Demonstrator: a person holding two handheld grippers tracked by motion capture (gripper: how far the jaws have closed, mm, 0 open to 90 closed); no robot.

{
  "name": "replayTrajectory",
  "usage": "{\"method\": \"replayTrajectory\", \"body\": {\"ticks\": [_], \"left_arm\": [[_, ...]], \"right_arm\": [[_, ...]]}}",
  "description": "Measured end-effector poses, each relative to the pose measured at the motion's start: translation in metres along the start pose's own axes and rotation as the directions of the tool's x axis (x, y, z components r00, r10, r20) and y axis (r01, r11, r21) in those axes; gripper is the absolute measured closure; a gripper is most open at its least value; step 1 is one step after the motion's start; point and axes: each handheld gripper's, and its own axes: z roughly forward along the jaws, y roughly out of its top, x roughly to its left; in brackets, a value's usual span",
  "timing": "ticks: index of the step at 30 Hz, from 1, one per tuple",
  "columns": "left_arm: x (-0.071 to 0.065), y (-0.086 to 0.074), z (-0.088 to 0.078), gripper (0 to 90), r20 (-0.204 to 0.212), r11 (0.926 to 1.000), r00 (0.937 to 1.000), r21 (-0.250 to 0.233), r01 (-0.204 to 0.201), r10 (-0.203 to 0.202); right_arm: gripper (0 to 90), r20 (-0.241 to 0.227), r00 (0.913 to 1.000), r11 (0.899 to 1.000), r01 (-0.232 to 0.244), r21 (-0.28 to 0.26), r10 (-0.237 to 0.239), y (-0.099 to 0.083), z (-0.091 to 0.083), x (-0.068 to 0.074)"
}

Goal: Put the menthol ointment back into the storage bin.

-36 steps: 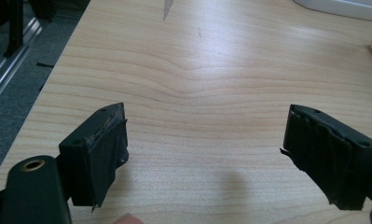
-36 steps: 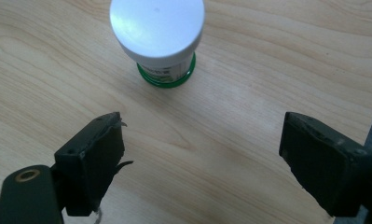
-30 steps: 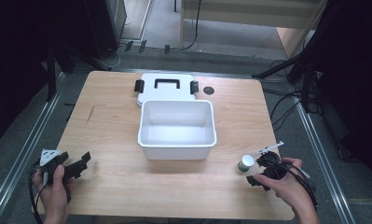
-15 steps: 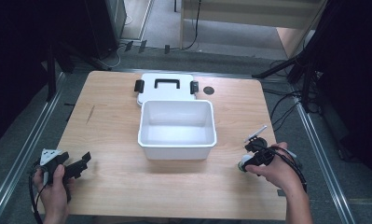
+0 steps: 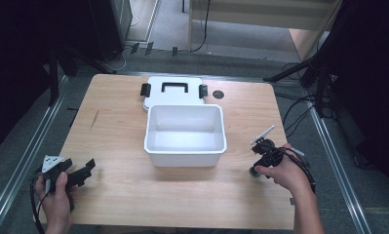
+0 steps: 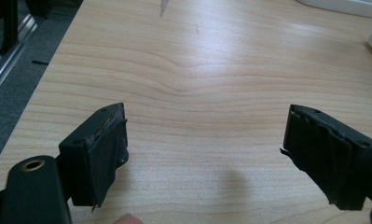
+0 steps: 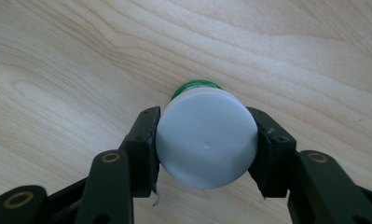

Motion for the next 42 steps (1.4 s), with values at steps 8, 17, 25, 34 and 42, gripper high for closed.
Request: {"method": "replayTrajectory", "body": {"ticks": [8, 17, 25, 34, 42], "left_arm": [[-0.001, 0.0, 0.0, 14.4, 0.0, 1.0, 1.0, -0.001, -0.006, 0.006], [-0.003, 0.0, 0.0, 14.3, -0.007, 0.9996, 0.9996, 0.0, -0.028, 0.028], [-0.006, 0.0, 0.0, 14.3, -0.034, 0.9983, 0.9978, -0.001, -0.058, 0.058], [-0.012, -0.001, 0.001, 14.3, -0.061, 0.995, 0.9931, 0.003, -0.1, 0.1], [-0.011, 0.0, 0.002, 14.3, -0.06, 0.9947, 0.9929, 0.008, -0.102, 0.103]], "right_arm": [[51.3, -0.001, 0.9993, 0.999, 0.038, -0.027, -0.038, 0.009, -0.02, 0.001], [51.3, -0.029, 0.9951, 0.994, 0.093, -0.053, -0.095, 0.028, -0.051, 0.009], [51.4, -0.024, 0.9897, 0.989, 0.14, -0.053, -0.142, 0.05, -0.078, 0.019], [51.4, -0.025, 0.9845, 0.983, 0.172, -0.065, -0.174, 0.071, -0.1, 0.026], [51.4, -0.011, 0.9777, 0.976, 0.209, -0.057, -0.21, 0.086, -0.118, 0.035]]}}
